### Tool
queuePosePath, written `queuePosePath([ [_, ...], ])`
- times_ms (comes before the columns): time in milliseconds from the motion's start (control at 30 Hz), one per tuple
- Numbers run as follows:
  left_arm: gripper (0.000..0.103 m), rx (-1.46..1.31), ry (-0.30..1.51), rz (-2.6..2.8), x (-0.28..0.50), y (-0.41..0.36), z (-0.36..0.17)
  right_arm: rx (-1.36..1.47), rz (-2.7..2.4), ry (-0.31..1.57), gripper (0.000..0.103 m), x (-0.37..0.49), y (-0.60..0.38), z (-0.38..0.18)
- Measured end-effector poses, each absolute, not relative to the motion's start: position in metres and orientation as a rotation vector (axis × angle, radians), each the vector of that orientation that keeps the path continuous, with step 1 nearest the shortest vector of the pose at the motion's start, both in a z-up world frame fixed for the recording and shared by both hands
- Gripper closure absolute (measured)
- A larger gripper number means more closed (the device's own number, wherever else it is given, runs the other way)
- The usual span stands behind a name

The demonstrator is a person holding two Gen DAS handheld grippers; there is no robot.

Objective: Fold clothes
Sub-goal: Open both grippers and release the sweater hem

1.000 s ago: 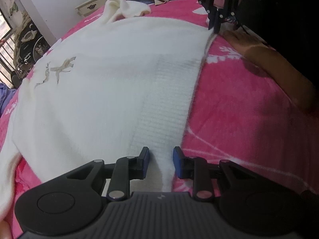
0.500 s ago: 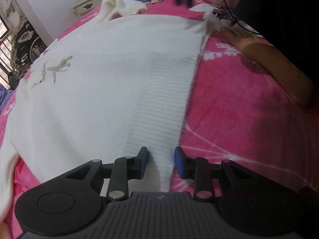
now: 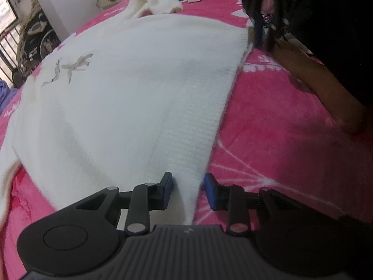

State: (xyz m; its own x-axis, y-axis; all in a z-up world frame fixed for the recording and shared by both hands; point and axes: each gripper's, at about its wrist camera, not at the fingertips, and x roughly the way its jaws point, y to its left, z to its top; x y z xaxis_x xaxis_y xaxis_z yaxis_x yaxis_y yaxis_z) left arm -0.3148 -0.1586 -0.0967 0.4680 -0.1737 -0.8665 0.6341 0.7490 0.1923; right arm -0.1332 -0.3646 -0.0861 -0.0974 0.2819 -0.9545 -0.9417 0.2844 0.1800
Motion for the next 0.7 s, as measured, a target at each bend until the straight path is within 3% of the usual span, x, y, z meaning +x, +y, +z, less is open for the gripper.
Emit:
queuePosePath([
  [133,0.071,0.518,0.932,-0.480,-0.315,-0.151,-0.083,-0.480,1.138,1.157,0.082,-0.098,-0.349,-0.058],
  [267,0.071,0.487,0.916,-0.427,-0.301,-0.156,-0.090,-0.426,1.148,1.044,0.082,-0.094,-0.307,-0.070],
  [467,0.070,0.500,0.971,-0.481,-0.313,-0.161,-0.100,-0.649,1.219,0.964,0.083,-0.141,-0.302,-0.096],
  [700,0.069,0.485,1.011,-0.496,-0.334,-0.143,-0.087,-0.556,1.181,1.166,0.084,-0.134,-0.376,-0.070],
])
